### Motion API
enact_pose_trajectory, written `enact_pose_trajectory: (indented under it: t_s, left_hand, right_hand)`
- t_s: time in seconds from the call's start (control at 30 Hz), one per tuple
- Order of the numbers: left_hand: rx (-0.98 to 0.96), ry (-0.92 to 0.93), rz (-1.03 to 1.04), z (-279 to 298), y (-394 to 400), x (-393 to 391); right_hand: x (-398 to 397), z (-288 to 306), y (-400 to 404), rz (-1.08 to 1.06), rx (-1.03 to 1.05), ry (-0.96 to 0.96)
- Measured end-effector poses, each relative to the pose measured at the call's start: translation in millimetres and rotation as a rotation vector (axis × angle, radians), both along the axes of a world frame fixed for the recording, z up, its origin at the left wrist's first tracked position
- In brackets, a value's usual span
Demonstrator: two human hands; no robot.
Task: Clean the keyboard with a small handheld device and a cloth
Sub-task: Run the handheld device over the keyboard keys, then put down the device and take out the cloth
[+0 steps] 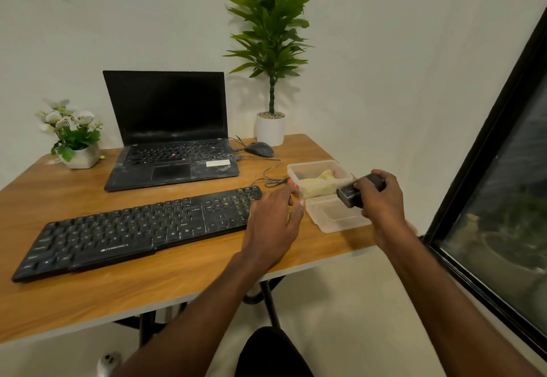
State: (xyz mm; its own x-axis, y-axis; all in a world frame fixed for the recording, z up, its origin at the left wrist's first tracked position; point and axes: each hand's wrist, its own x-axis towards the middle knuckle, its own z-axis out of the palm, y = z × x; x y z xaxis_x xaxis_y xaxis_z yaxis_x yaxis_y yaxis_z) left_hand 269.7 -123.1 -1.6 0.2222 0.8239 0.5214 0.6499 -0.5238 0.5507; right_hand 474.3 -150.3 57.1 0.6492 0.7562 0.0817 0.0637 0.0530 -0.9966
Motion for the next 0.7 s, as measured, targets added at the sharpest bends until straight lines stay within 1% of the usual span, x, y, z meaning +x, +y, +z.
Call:
enact_pose_trajectory:
  t_s: [0.07, 0.13, 0.23, 0.33, 0.43, 0.57, 0.7]
  left_hand:
    - [-0.02, 0.008, -0.024, 0.9, 3.4, 14.7]
    - [-0.05, 0.057, -0.035, -1.1, 6.6, 22.9]
    - [-0.094, 0.163, -0.012, -4.3, 7.0, 25.6]
    - [-0.086, 0.262, -0.003, -7.0, 6.2, 27.3]
    - [-0.092, 0.282, 0.0, -8.1, 8.4, 28.2]
    - [-0.091, 0.285, 0.007, -7.0, 6.7, 28.5]
    - [-0.074, 0.312, 0.013, -5.7, 3.9, 28.8]
  right_hand:
    - [1.4, -5.2, 0.3, -0.051, -0.026, -0.109]
    - [1.5, -9.3, 1.7, -0.056, -0.054, -0.164]
    - [2.6, -17.1, 2.7, -0.045, -0.123, -0.187]
    - [5.1, -24.7, 3.6, -0.031, -0.155, -0.207]
    - [4.9, -26.7, 7.3, -0.033, -0.172, -0.273]
    - [6.4, -33.8, 12.1, -0.081, -0.251, -0.387]
    - [8.9, -37.6, 12.0, -0.1, -0.282, -0.409]
